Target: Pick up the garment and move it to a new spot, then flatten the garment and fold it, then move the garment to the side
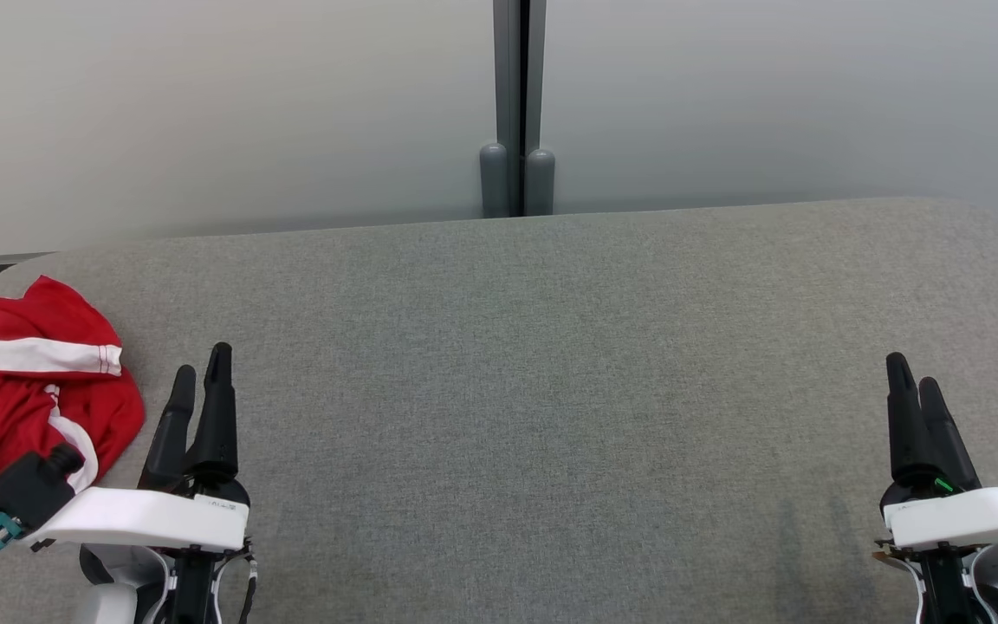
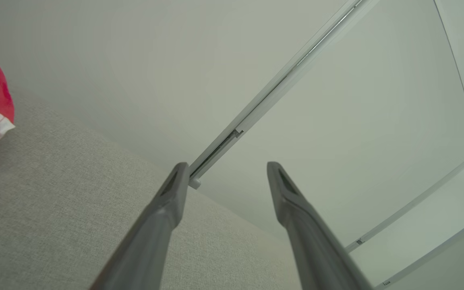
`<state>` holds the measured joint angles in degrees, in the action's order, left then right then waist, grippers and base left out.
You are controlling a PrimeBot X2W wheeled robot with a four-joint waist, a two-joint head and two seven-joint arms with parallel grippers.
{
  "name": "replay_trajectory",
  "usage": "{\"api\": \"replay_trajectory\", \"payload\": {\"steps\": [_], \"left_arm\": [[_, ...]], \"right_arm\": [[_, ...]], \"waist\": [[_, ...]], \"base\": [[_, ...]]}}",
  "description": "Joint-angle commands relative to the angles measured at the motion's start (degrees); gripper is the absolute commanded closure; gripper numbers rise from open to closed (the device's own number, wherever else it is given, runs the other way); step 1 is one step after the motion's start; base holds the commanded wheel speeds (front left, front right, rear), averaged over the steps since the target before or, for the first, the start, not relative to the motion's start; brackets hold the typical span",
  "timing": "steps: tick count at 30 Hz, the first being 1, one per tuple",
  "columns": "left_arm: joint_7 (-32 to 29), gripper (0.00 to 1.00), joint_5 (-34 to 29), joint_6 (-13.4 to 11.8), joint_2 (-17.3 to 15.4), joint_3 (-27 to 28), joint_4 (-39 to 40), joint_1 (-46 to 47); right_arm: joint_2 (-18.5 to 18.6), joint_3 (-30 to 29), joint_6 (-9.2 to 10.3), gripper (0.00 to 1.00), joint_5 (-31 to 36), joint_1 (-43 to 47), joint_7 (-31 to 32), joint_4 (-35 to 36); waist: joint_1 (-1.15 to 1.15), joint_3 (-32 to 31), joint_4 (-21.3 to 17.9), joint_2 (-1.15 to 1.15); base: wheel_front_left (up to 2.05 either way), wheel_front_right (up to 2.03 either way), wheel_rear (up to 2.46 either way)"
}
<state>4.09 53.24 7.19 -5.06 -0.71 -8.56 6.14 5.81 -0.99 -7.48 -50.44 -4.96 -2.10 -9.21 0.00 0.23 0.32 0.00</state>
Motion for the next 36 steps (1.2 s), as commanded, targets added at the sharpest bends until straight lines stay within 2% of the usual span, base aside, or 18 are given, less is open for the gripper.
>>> {"api": "replay_trajectory", "payload": {"steps": [1, 27, 36], "left_arm": [[0.49, 0.0, -2.26, 0.27, -0.74, -0.02, 0.93, 0.71], [4.69, 0.0, -22.66, 0.08, -1.11, -1.5, -2.13, -1.58], [5.97, 0.0, -27.98, -0.17, -0.88, -1.7, -3.55, -1.71]], "right_arm": [[0.4, 0.18, -0.01, 0.0, 2.06, -0.69, -0.69, 0.96], [-0.18, 1.39, -0.01, 0.0, 20.38, 1.58, -1.61, 0.38], [-0.2, 1.81, -0.01, 0.0, 25.65, 1.93, -1.32, -0.01]], "waist": [[0.0, -0.03, 0.01, 0.0], [0.0, -1.13, 0.06, 0.0], [0.0, -1.42, 0.03, 0.0]], "base": [[0.0, 0.0, 0.0], [0.0, 0.0, 0.0], [0.0, 0.0, 0.0]]}}
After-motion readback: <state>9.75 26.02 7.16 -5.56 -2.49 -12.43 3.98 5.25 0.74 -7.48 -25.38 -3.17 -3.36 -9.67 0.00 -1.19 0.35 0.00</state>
